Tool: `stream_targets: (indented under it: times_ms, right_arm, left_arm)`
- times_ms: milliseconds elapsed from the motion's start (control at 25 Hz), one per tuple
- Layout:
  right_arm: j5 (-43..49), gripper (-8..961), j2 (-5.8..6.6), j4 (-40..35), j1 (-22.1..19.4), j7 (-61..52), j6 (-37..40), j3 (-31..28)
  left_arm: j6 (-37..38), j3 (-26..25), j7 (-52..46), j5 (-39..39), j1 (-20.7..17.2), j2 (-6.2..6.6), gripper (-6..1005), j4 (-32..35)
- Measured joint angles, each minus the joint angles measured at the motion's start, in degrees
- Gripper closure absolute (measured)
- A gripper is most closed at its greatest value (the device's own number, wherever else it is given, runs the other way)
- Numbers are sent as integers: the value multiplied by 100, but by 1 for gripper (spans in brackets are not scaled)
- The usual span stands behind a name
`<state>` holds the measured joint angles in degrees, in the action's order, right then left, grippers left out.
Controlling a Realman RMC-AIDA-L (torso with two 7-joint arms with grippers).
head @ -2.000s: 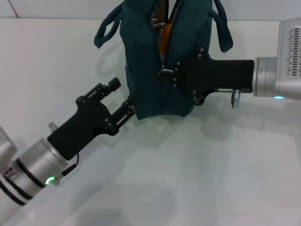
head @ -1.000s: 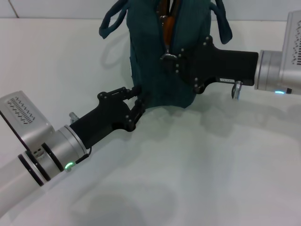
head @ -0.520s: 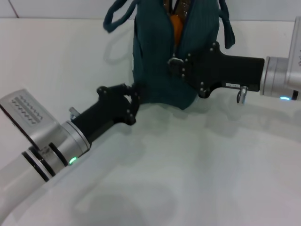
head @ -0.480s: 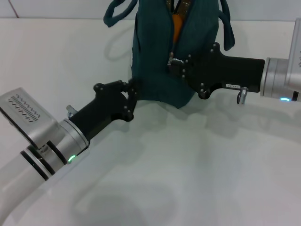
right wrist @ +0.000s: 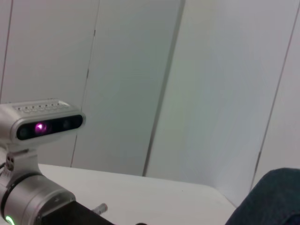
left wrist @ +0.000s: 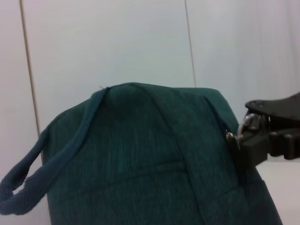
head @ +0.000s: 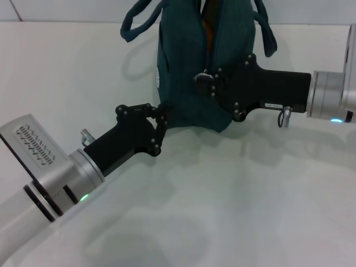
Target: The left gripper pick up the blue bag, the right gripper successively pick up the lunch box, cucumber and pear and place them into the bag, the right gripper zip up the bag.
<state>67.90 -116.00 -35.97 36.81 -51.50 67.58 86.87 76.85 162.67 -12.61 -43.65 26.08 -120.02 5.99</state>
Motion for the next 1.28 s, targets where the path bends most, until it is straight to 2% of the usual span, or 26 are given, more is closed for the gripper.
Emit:
stream_targets:
  times_ms: [400, 1080, 1280]
  right_arm:
    - [-235, 934, 7, 5, -1, 34, 45, -35]
    - [-1899, 934, -1, 47, -116, 655, 189, -39]
    - [-2132, 934, -1, 48, -174, 807, 201, -38]
  left_arm:
    - [378, 1, 745, 138, -259, 8, 954, -45]
    - [188, 1, 766, 554, -257, 23, 957, -321]
    - [390, -6, 592, 721, -258, 52, 958, -410]
